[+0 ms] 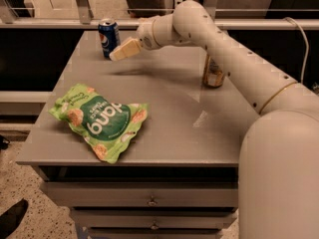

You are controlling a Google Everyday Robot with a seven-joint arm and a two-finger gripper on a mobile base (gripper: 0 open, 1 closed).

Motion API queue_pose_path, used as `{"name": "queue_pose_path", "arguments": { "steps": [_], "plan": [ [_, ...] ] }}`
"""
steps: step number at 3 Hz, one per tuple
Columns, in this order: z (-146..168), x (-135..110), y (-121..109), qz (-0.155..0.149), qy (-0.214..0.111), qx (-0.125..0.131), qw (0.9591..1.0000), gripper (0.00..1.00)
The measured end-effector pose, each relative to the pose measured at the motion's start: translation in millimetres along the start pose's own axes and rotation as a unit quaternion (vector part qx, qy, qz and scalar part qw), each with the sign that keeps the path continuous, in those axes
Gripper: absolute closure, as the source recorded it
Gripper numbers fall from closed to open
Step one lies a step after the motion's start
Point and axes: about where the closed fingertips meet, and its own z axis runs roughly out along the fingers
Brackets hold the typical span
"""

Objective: Pick pepsi can

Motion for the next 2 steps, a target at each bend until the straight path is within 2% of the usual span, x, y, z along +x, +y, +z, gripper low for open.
{"name": "queue_pose_path", "arguments": {
  "steps": [1, 2],
  "plan": [
    [34, -11, -7, 0.009, -0.011, -0.005, 0.9999, 0.0],
    [52, -23, -8, 0.016, -0.008, -0.01, 0.9998, 0.03]
  ]
}}
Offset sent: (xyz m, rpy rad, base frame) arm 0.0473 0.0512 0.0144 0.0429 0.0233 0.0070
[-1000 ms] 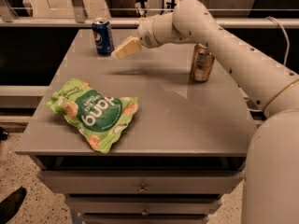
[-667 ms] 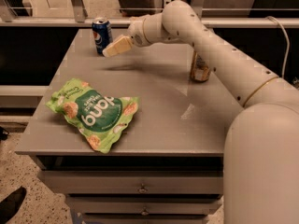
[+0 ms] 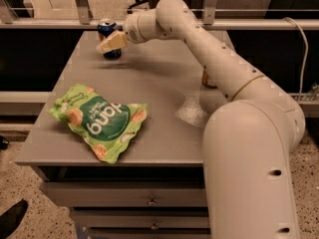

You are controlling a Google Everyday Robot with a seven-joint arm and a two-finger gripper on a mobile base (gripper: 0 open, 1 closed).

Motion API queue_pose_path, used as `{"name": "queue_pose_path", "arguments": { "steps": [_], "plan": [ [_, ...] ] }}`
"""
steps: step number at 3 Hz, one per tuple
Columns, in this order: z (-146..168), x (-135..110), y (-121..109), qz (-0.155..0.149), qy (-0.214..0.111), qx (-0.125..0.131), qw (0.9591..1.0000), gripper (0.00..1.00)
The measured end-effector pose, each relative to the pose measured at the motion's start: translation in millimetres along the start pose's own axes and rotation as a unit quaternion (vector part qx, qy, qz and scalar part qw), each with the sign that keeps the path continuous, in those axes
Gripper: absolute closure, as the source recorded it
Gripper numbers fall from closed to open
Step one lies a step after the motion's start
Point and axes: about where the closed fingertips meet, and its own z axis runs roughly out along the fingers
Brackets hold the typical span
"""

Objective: Pick pepsi can

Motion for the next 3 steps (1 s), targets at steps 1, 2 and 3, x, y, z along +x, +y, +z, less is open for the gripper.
{"name": "queue_pose_path", "arguments": {
  "steps": [1, 2, 3],
  "plan": [
    [13.7, -1.2, 5.4, 0.021, 0.013, -0.004, 0.9997, 0.34],
    [21.8, 7.8, 11.0, 0.037, 0.022, -0.007, 0.9991, 0.57],
    [13.2, 0.7, 14.2, 0.03, 0.017, -0.006, 0.9994, 0.8]
  ]
}}
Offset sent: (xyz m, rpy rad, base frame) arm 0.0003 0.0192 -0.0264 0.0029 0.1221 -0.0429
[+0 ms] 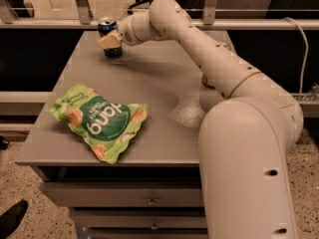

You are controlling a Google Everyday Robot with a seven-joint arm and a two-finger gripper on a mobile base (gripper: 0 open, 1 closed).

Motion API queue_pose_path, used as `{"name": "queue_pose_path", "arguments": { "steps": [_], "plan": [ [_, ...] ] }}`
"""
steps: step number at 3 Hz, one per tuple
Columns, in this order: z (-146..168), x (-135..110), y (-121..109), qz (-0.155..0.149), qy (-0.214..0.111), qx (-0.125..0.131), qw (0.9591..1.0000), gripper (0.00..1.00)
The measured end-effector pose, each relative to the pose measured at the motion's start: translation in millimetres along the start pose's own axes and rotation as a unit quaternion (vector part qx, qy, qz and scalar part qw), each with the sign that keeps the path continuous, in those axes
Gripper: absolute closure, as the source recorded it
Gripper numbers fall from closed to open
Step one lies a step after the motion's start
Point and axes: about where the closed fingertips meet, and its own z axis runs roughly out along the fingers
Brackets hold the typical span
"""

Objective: Pick pepsi can

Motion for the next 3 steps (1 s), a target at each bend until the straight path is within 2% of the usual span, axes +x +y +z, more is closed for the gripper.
{"name": "queue_pose_path", "arguments": {
  "steps": [1, 2, 3],
  "plan": [
    [-27, -17, 3, -0.018, -0.012, -0.001, 0.9998, 1.0],
    [-83, -31, 1, -0.032, -0.037, -0.007, 0.9988, 1.0],
    [-82, -30, 0, -0.031, -0.036, -0.007, 0.9988, 1.0]
  ]
}}
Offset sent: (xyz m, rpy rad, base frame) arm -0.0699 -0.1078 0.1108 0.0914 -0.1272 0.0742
